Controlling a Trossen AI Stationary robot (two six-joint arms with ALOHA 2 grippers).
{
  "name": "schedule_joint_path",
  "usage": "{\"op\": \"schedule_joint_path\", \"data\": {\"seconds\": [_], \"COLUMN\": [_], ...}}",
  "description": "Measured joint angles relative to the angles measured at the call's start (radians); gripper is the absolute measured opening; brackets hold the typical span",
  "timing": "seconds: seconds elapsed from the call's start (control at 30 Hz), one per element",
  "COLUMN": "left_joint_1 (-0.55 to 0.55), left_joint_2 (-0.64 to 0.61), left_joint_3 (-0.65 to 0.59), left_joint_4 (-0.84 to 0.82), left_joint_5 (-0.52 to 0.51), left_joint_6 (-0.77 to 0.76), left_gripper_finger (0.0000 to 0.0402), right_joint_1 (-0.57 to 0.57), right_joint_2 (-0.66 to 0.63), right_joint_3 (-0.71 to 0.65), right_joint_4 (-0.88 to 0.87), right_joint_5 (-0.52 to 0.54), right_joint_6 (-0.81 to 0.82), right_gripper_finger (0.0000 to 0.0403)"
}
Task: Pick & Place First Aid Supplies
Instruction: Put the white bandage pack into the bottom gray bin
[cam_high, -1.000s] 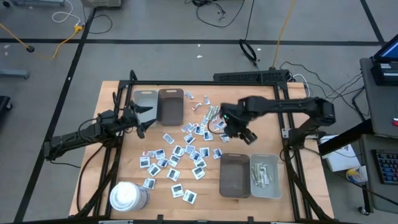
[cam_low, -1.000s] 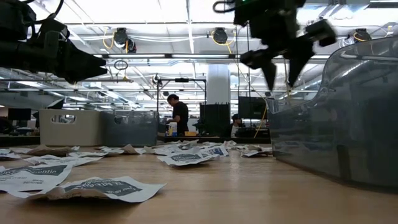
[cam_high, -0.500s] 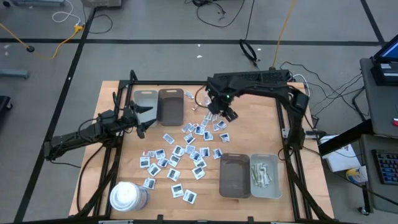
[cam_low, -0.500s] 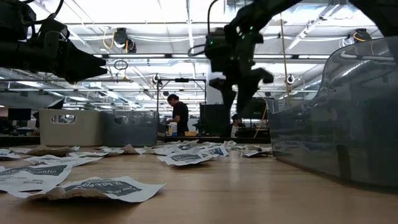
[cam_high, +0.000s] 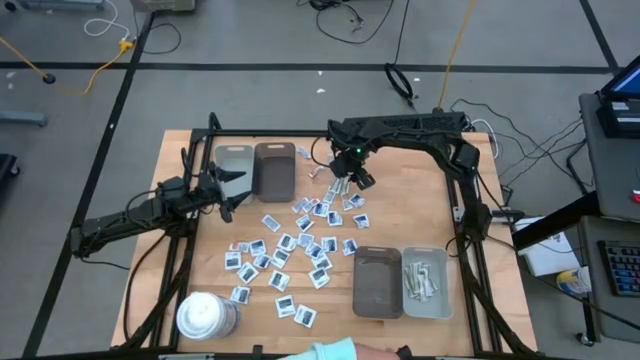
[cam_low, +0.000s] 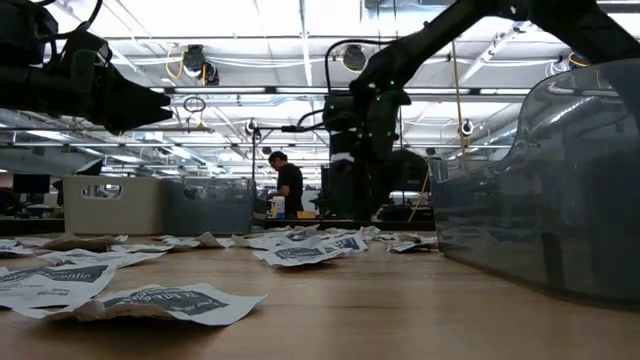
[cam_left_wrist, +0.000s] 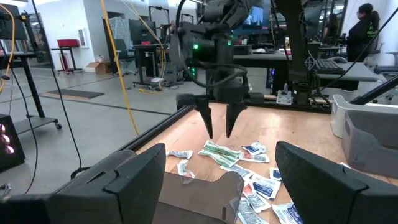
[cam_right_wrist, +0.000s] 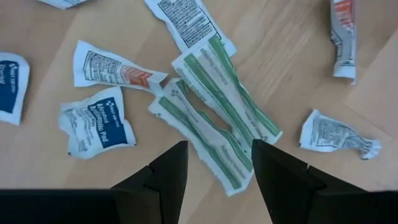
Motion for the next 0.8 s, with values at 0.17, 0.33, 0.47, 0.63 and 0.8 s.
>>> {"op": "schedule_joint_path", "data": {"seconds": [0.17,0.33,0.47,0.63,0.8], "left_joint_1": [0.000,0.000,0.000,0.000,0.000], "left_joint_2": [0.000,0.000,0.000,0.000,0.000], "left_joint_3": [0.000,0.000,0.000,0.000,0.000], "left_joint_4": [0.000,0.000,0.000,0.000,0.000], "left_joint_5": [0.000,0.000,0.000,0.000,0.000], "left_joint_6": [0.000,0.000,0.000,0.000,0.000], "left_gripper_finger": [0.0306,0.0306,0.0306,0.0306,0.0306], "right_joint_1": [0.014,0.024,0.026,0.026,0.026], "right_joint_2": [0.035,0.049,0.046,0.047,0.046], "right_joint_3": [-0.004,-0.004,-0.004,-0.020,-0.061], "right_joint_4": [0.010,0.016,0.025,0.034,0.035], "right_joint_5": [-0.018,-0.024,-0.024,-0.022,-0.021], "right_joint_6": [0.004,0.022,0.008,0.024,0.022], "right_gripper_finger": [0.0171,0.0171,0.0159,0.0127,0.0099]}}
